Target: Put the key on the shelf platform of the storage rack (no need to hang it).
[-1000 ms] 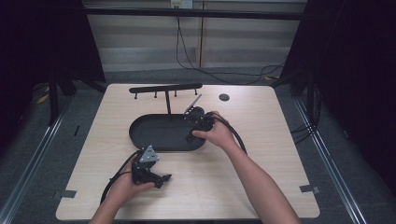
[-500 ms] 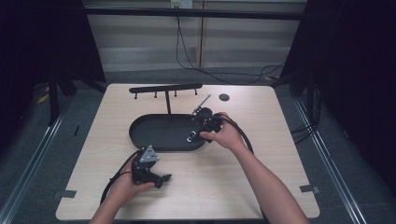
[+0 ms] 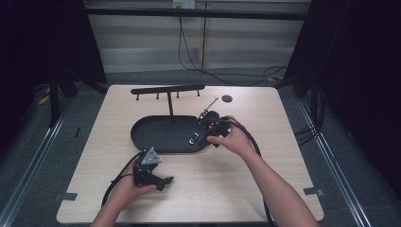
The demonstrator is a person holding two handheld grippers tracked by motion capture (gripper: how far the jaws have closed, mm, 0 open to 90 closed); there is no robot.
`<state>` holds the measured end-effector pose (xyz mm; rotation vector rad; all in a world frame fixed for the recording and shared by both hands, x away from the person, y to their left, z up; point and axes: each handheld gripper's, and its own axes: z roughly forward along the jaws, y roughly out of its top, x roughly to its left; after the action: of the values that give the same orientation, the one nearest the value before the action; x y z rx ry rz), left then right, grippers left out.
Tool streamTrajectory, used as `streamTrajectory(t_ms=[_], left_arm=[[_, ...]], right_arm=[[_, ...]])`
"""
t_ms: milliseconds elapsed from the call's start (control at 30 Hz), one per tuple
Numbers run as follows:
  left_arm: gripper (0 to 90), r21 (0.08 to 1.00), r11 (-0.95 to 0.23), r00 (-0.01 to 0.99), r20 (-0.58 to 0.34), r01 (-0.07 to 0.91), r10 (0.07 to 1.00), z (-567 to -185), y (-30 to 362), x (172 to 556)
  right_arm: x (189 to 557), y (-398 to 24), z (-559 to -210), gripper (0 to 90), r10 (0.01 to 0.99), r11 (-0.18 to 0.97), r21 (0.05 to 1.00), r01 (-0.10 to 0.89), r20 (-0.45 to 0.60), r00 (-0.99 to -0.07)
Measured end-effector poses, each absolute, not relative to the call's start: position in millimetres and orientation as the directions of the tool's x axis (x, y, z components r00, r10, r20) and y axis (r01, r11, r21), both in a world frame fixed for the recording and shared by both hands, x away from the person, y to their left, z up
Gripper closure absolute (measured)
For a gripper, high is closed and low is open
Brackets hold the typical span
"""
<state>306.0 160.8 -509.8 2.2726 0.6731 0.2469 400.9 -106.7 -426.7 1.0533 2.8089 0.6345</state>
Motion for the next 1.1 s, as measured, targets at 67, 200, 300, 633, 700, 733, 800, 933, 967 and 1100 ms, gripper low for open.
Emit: streamTrajectory(t_ms=[67, 200, 300, 633, 700, 733, 800, 933, 967, 1100], left_arm=[[4.8, 0.706, -0.588, 0.844, -0.024, 0.393, 0.536, -509.8, 160.8, 306.0], [4.8, 0.706, -0.589, 0.844, -0.024, 0.393, 0.535, -509.7, 160.8, 306.0], [4.8, 0.707, -0.588, 0.844, -0.023, 0.393, 0.536, -509.8, 160.8, 306.0], [4.8, 0.707, -0.588, 0.844, -0.023, 0.393, 0.536, -509.8, 160.7, 306.0], [4.8, 0.707, -0.588, 0.844, -0.023, 0.393, 0.536, -509.9, 160.7, 306.0], [4.8, 0.707, -0.588, 0.844, -0.023, 0.393, 0.536, -509.8, 160.8, 306.0], [4.8, 0.707, -0.588, 0.844, -0.023, 0.393, 0.536, -509.8, 160.7, 306.0], [4.8, 0.707, -0.588, 0.844, -0.023, 0.393, 0.536, -509.8, 160.7, 306.0], [4.8, 0.707, -0.588, 0.844, -0.023, 0.393, 0.536, -509.8, 160.8, 306.0], [4.8, 0.707, -0.588, 0.844, -0.023, 0.393, 0.536, -509.8, 160.7, 306.0]], right_arm=[[399.1, -108.5, -426.3, 27.1, 0.643, 0.683, 0.398, 0.612, 0.069, -0.763], [395.3, -113.8, -425.0, 27.2, 0.641, 0.681, 0.406, 0.609, 0.07, -0.764], [393.0, -118.1, -424.2, 27.3, 0.639, 0.69, 0.394, 0.608, 0.065, -0.767], [385.1, -133.6, -422.2, 27.4, 0.638, 0.687, 0.383, 0.618, 0.089, -0.764], [383.0, -135.5, -422.2, 27.4, 0.634, 0.692, 0.379, 0.614, 0.087, -0.768], [381.8, -136.1, -421.9, 27.3, 0.636, 0.692, 0.375, 0.616, 0.085, -0.767], [380.0, -138.2, -421.7, 27.3, 0.633, 0.693, 0.376, 0.615, 0.089, -0.769], [377.4, -142.5, -421.8, 27.2, 0.638, 0.694, 0.37, 0.618, 0.082, -0.766], [377.2, -144.3, -422.0, 27.2, 0.637, 0.694, 0.373, 0.616, 0.083, -0.767], [376.4, -151.3, -422.1, 27.2, 0.642, 0.686, 0.383, 0.618, 0.081, -0.763]])
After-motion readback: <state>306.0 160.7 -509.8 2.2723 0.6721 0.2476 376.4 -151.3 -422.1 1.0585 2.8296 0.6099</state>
